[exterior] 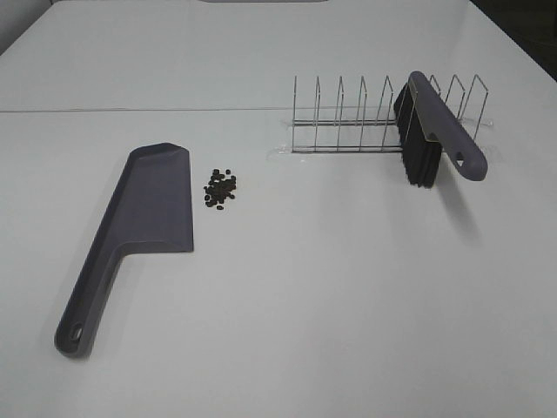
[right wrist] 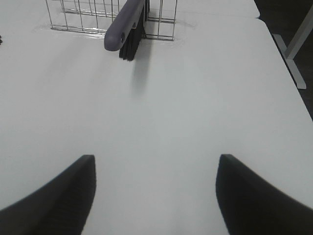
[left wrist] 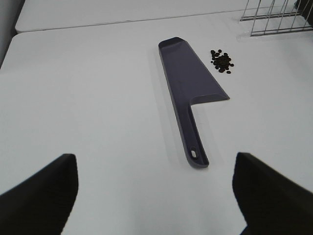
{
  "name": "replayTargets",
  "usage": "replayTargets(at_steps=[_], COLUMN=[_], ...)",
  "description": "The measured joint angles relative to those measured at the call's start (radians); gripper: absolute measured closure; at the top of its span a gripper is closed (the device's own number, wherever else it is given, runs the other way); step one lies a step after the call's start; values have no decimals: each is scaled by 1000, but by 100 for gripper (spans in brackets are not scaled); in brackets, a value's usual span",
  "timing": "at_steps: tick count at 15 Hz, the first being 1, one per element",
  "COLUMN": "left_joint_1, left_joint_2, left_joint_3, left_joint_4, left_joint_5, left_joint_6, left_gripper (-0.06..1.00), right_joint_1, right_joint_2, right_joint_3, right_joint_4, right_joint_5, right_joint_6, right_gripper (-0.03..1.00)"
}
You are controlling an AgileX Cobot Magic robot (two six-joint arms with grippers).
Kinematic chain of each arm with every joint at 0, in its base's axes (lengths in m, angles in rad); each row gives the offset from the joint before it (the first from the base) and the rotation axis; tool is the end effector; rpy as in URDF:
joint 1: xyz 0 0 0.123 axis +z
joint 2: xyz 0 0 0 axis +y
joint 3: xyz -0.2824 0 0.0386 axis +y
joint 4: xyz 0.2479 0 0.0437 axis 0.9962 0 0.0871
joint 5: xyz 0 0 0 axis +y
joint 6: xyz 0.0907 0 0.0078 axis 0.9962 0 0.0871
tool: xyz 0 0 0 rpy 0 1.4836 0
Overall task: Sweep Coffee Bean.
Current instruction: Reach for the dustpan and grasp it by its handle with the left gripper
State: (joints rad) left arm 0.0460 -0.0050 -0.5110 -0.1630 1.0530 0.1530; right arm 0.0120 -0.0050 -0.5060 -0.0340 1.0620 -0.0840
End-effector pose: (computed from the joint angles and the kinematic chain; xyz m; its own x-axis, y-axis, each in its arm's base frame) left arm -0.0066 -0.0132 0.2817 -0.4222 0.0516 -0.9050 0.1122 0.9937 0.0043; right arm -0.0064 -0.0028 0.2787 -0.4463 -0.1057 -0.8886 -0.0304 0.9942 -0.1030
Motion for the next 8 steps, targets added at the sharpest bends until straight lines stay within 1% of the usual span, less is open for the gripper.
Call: replayTargets(at_steps=[8], left_joint_1=[0], left_joint_2=[0], left_joint_3=[0], left_joint_4=[0], left_joint_5=[0], left_joint_6=[0], left_gripper=[13], right_joint_1=[0], right_joint_2=[0], right_joint_3=[0], right_joint_4=[0], right_joint_5=[0], right_joint_6=[0], right_gripper=[29])
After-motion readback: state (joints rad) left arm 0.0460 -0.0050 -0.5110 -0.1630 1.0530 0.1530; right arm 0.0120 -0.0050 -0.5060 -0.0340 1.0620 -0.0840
